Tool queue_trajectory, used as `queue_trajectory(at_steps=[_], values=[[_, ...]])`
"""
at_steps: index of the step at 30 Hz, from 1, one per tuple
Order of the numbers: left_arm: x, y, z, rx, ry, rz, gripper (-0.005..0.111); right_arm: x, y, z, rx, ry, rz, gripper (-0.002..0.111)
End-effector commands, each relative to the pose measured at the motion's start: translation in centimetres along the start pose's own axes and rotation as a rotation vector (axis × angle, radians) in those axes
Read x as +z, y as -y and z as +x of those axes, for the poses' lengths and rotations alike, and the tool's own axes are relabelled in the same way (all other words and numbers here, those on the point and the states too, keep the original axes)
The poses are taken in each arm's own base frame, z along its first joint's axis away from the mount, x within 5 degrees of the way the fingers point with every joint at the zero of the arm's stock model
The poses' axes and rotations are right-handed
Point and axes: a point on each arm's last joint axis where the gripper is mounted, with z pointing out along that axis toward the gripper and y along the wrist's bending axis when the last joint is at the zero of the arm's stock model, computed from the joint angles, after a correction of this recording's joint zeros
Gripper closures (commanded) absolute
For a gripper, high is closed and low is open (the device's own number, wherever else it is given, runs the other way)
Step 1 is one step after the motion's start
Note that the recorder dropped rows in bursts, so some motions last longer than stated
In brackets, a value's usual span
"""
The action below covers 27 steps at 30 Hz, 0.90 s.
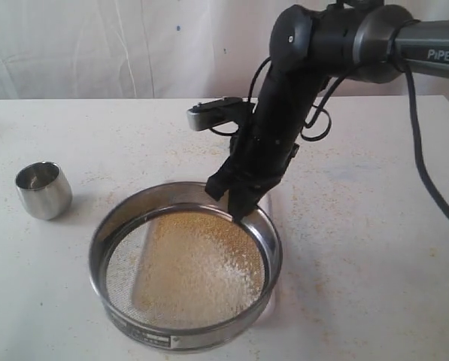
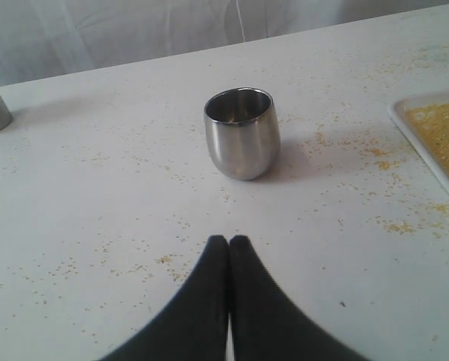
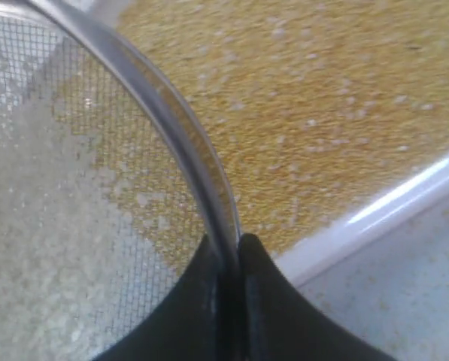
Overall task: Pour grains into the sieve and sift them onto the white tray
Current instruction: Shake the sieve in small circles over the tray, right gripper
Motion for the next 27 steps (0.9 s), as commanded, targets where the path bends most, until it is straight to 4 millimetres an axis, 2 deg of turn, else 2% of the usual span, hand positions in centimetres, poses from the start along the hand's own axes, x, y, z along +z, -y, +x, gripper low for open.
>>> queue_trajectory(at_steps=[1,3,4,5,6,7,9,10,11,14,15,16,18,19,20,22,23,24,26,27], values=[[0.0,0.0,0.1,-0.007,0.001,-0.002,0.107,-1.2,2.3,0.1,0.287,0.053,0.265,0.108],[0.0,0.0,0.1,-0.007,0.001,-0.002,0.107,-0.8,0.3,0.3,0.080,-0.006,0.063,0.108],[0.0,0.0,0.1,-0.007,0.001,-0.002,0.107,-0.8,-0.9,-0.1,-0.009,0.032,-0.062,0.108],[0.0,0.0,0.1,-0.007,0.001,-0.002,0.107,-0.7,-1.2,-0.3,-0.097,0.054,-0.097,0.108],[0.0,0.0,0.1,-0.007,0.001,-0.002,0.107,-0.8,-0.5,0.0,-0.068,0.027,-0.048,0.108],[0.0,0.0,0.1,-0.007,0.001,-0.002,0.107,-0.8,0.7,-0.3,0.010,0.059,0.076,0.108],[0.0,0.0,0.1,-0.007,0.001,-0.002,0.107,-1.4,3.3,-0.2,0.281,0.105,0.356,0.108],[0.0,0.0,0.1,-0.007,0.001,-0.002,0.107,-1.5,3.6,-0.1,0.340,0.108,0.394,0.108],[0.0,0.0,0.1,-0.007,0.001,-0.002,0.107,-1.3,3.0,-0.1,0.275,0.083,0.345,0.108],[0.0,0.0,0.1,-0.007,0.001,-0.002,0.107,-0.4,0.2,-0.4,-0.055,0.047,0.038,0.108],[0.0,0.0,0.1,-0.007,0.001,-0.002,0.107,-0.5,0.6,-0.5,-0.037,0.067,0.074,0.108],[0.0,0.0,0.1,-0.007,0.001,-0.002,0.107,-0.7,1.9,-0.9,0.026,0.113,0.195,0.108],[0.0,0.0,0.1,-0.007,0.001,-0.002,0.107,-1.4,3.9,-0.9,0.309,0.190,0.407,0.108],[0.0,0.0,0.1,-0.007,0.001,-0.002,0.107,-1.3,3.7,-1.0,0.361,0.199,0.403,0.108],[0.0,0.0,0.1,-0.007,0.001,-0.002,0.107,-1.0,2.9,-1.0,0.288,0.171,0.332,0.108],[0.0,0.0,0.1,-0.007,0.001,-0.002,0.107,-0.4,0.8,-1.0,-0.009,0.109,0.118,0.108],[0.0,0.0,0.1,-0.007,0.001,-0.002,0.107,-0.2,0.7,-1.1,-0.066,0.110,0.105,0.108],[0.0,0.0,0.1,-0.007,0.001,-0.002,0.107,-0.3,1.4,-1.2,-0.016,0.128,0.176,0.108],[0.0,0.0,0.1,-0.007,0.001,-0.002,0.107,-0.9,3.7,-1.2,0.218,0.175,0.409,0.108],[0.0,0.0,0.1,-0.007,0.001,-0.002,0.107,-1.1,4.1,-1.1,0.333,0.197,0.449,0.108]])
